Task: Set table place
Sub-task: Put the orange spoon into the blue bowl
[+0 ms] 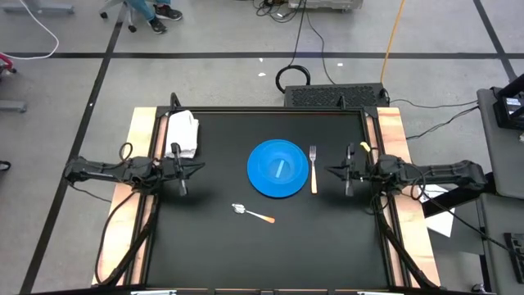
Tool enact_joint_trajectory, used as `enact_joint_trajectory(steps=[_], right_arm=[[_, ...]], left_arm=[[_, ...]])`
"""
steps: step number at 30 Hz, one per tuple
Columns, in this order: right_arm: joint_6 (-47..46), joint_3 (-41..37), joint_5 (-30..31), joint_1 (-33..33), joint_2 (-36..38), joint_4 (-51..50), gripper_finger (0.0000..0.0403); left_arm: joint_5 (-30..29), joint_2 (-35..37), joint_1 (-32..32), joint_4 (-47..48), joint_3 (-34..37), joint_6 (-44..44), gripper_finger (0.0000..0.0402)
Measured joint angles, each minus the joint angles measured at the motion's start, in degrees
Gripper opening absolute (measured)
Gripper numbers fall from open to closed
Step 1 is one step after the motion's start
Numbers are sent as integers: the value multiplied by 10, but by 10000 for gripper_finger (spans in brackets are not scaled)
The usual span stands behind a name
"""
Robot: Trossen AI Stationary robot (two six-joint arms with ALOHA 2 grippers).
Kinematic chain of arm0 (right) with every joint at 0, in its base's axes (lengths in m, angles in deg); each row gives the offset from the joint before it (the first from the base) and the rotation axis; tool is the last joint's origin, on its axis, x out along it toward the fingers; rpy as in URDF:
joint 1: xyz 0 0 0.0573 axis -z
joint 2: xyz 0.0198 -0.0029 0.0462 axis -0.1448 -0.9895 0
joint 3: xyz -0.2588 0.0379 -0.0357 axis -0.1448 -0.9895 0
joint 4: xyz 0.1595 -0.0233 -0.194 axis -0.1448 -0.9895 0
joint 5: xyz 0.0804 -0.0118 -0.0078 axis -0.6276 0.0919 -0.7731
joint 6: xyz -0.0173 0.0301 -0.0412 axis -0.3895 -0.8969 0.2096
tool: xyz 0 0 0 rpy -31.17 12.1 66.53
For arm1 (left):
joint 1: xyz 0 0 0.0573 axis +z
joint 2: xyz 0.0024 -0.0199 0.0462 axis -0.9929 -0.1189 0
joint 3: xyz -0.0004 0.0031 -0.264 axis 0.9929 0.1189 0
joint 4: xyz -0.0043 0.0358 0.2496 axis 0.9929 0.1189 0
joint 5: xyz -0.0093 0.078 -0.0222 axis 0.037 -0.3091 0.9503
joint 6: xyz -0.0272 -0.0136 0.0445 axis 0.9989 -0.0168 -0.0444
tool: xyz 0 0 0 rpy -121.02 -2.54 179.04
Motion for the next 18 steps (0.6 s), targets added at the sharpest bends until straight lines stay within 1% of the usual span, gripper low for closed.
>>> enact_joint_trajectory(steps=[7,15,18], right_arm=[[-2,-2,0,8,-1,49,0],[-6,-3,0,8,-1,59,0],[-2,-3,0,8,-1,60,0]], left_arm=[[-1,0,0,0,0,3,19],[-3,-2,0,-1,0,3,19],[8,-2,0,0,0,4,19]])
